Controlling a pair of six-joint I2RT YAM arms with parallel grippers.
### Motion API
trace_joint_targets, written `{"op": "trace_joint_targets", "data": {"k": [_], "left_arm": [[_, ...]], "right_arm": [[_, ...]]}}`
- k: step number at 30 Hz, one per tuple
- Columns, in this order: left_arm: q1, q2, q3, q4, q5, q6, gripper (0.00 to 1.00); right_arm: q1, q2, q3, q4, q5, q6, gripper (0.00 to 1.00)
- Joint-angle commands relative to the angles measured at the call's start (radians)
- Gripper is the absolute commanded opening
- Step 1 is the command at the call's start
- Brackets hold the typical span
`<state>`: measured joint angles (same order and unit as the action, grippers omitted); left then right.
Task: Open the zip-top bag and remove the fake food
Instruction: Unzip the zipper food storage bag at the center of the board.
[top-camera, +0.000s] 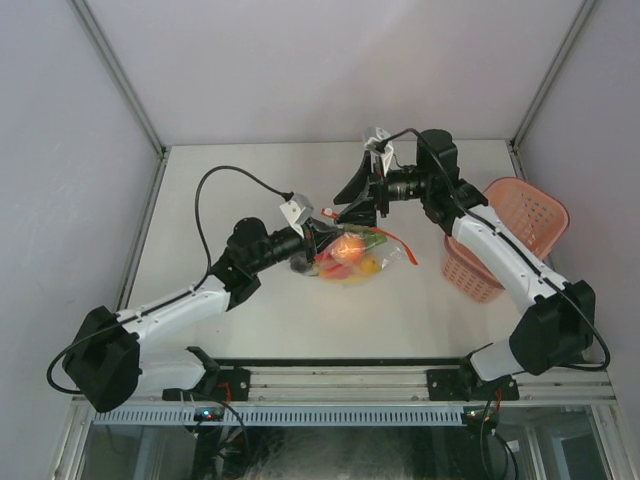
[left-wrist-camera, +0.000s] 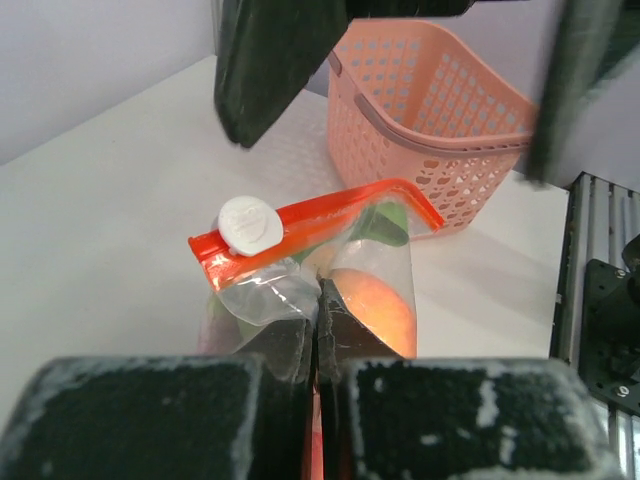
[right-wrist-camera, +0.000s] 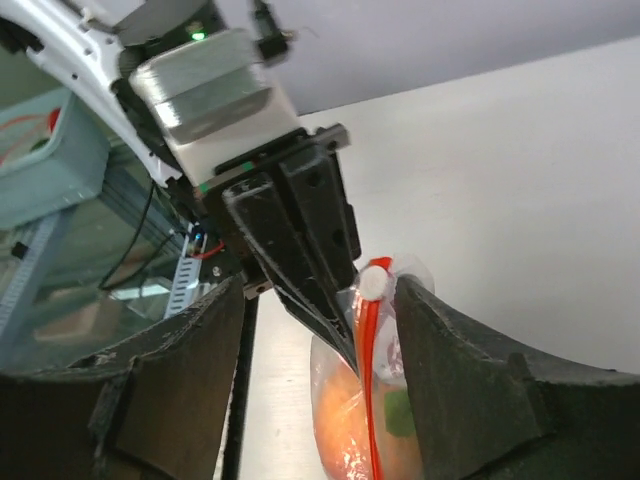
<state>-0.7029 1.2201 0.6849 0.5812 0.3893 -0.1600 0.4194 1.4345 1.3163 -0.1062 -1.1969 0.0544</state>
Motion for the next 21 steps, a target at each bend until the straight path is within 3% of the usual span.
{"op": "trace_joint_targets", "data": {"k": [1, 7, 21], "left_arm": [[-0.015, -0.046, 0.071, -0.011, -0.045, 0.074, 0.00], [-0.021, -0.052, 0.076, -0.023, -0.053, 0.077, 0.00], [-0.024, -0.054, 0.081, -0.033, -0.047, 0.065, 0.00]], "right_arm": [[0.009, 0.042, 0.042, 0.029, 0.079, 0.178, 0.59], [0.028, 0.072, 0.052, -0.060, 0.121, 0.179, 0.54], [0.070, 0.089, 0.053, 0.059, 0.050, 0.292, 0.42]]}}
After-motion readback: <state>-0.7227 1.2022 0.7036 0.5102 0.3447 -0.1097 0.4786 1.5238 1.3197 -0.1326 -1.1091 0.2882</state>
